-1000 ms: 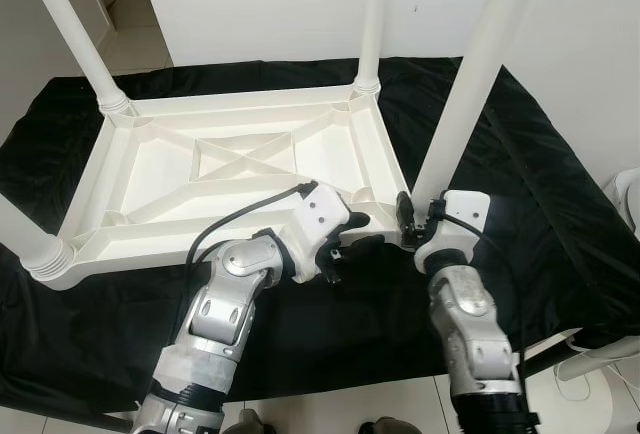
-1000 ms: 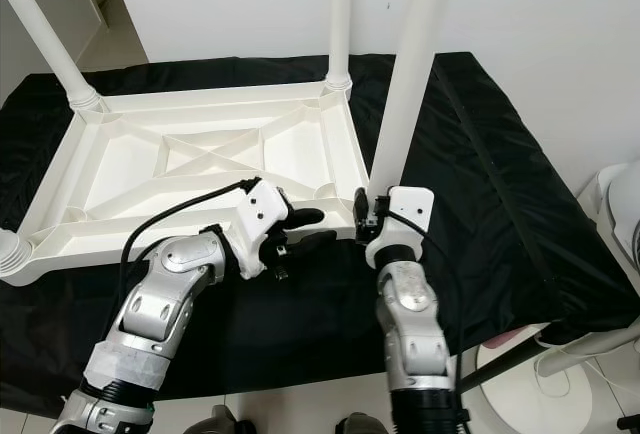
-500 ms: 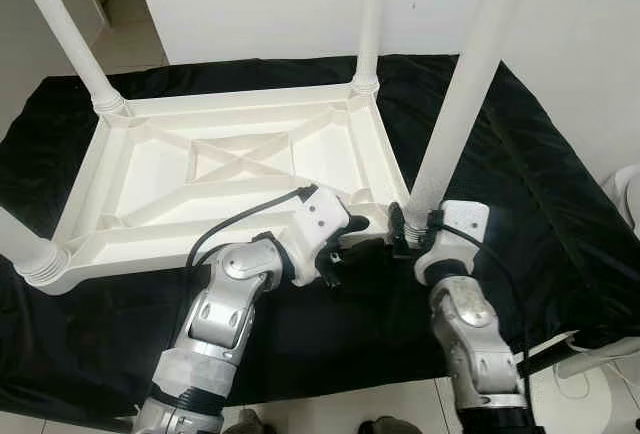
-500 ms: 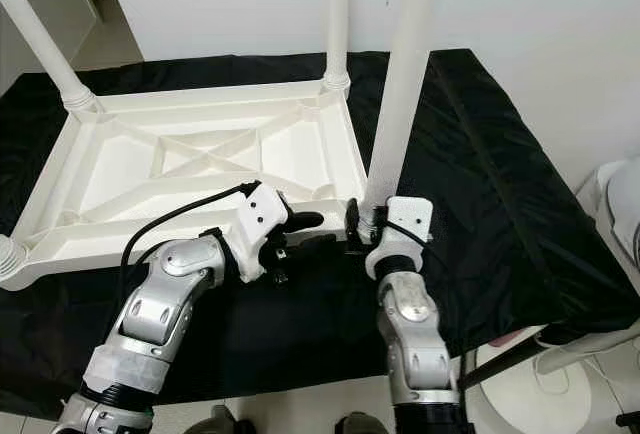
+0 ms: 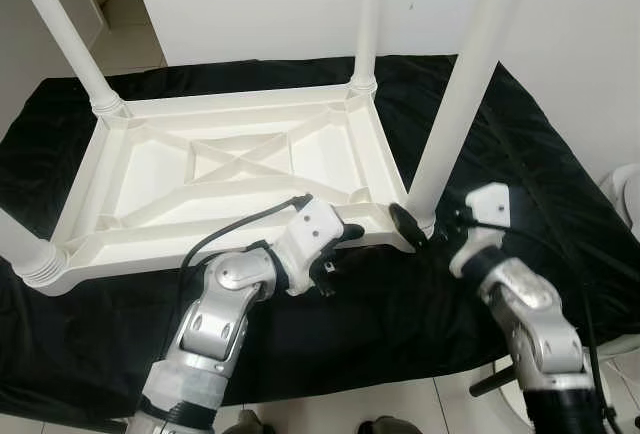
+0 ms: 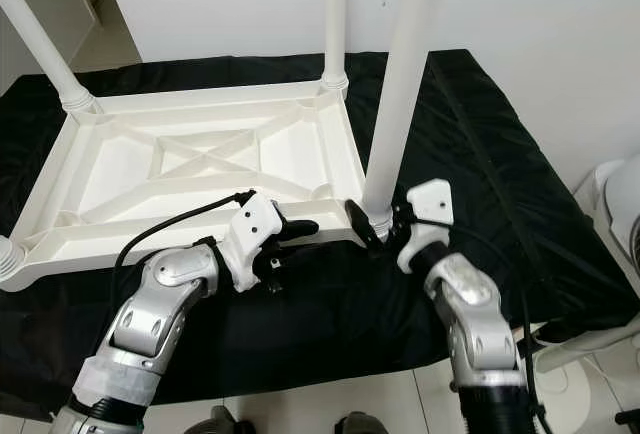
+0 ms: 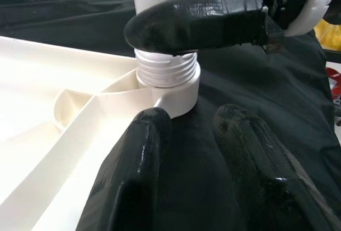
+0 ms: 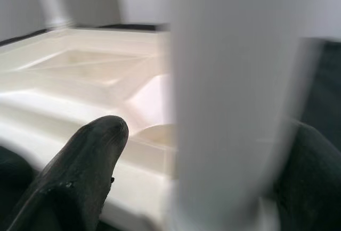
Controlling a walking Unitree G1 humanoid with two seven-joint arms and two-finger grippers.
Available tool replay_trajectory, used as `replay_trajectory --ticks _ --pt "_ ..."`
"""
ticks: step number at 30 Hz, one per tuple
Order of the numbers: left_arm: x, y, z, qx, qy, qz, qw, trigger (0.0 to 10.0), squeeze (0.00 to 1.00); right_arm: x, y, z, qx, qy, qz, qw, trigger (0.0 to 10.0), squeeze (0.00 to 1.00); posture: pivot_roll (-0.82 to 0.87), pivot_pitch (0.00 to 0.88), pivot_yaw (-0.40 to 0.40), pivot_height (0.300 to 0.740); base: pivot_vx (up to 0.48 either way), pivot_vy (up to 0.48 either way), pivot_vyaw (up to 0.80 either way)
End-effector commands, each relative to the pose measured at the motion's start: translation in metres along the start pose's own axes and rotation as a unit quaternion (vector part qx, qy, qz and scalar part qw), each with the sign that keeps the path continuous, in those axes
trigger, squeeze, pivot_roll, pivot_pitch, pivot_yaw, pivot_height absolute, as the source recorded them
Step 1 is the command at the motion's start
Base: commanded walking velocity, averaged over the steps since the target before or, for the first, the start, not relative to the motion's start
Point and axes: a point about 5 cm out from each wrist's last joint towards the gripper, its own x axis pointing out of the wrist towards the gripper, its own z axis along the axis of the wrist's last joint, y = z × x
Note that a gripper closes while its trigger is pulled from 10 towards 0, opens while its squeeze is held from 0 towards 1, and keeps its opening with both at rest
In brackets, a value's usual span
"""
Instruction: Building children table
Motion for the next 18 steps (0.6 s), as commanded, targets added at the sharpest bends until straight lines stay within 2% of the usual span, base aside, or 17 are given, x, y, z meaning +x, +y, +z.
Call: replay_trajectory --ticks 1,2,5,6,7,8,10,11,18 --pt "-0.002 0.001 0.001 0.002 -0.005 0.023 1.0 10.0 0.0 0.003 0.002 -0.002 0.007 0.003 0.03 1.0 10.0 0.0 -0.14 0.046 0.06 0.74 0.0 0.0 0.0" --pt "-0.001 0.002 0.002 0.005 -0.003 0.027 1.0 10.0 0.0 0.008 0.001 0.0 0.001 0.002 0.06 0.998 10.0 0.0 -0.14 0.046 0.058 0.74 0.0 0.0 0.0" --pt "-0.001 0.003 0.002 0.007 -0.003 0.03 1.0 10.0 0.0 0.011 0.0 0.0 -0.007 0.005 0.071 0.997 10.0 0.0 -0.14 0.046 0.057 0.74 0.0 0.0 0.0" --pt "-0.001 0.003 0.002 0.009 -0.002 0.033 0.999 10.0 0.0 0.013 -0.002 -0.003 -0.006 0.011 0.076 0.997 8.2 0.0 -0.13 0.046 0.051 0.74 0.0 0.0 0.0" --pt "-0.001 0.002 0.002 0.009 -0.002 0.034 0.999 10.0 0.0 0.014 -0.004 -0.005 -0.006 0.016 0.076 0.997 5.0 0.0 -0.13 0.046 0.051 0.74 0.0 0.0 0.0" --pt "-0.001 0.002 0.002 0.01 -0.002 0.035 0.999 10.0 0.0 0.014 -0.006 -0.007 -0.004 0.02 0.076 0.997 4.1 0.0 -0.13 0.046 0.05 0.74 0.0 0.0 0.0" --pt "-0.001 0.002 0.002 0.01 -0.002 0.035 0.999 10.0 0.0 0.014 -0.007 -0.008 -0.003 0.022 0.075 0.997 4.1 0.0 -0.13 0.046 0.05 0.74 0.0 0.0 0.0" --pt "-0.001 0.002 0.002 0.009 -0.002 0.036 0.999 10.0 0.0 0.013 -0.008 -0.011 0.002 0.028 0.077 0.997 0.0 0.0 -0.13 0.047 0.049 0.74 0.0 0.0 0.0" --pt "-0.002 0.001 0.002 0.009 -0.002 0.037 0.999 10.0 0.0 0.006 -0.012 -0.02 0.008 0.049 0.074 0.996 0.0 0.0 -0.13 0.051 0.053 0.74 0.0 0.0 0.0"
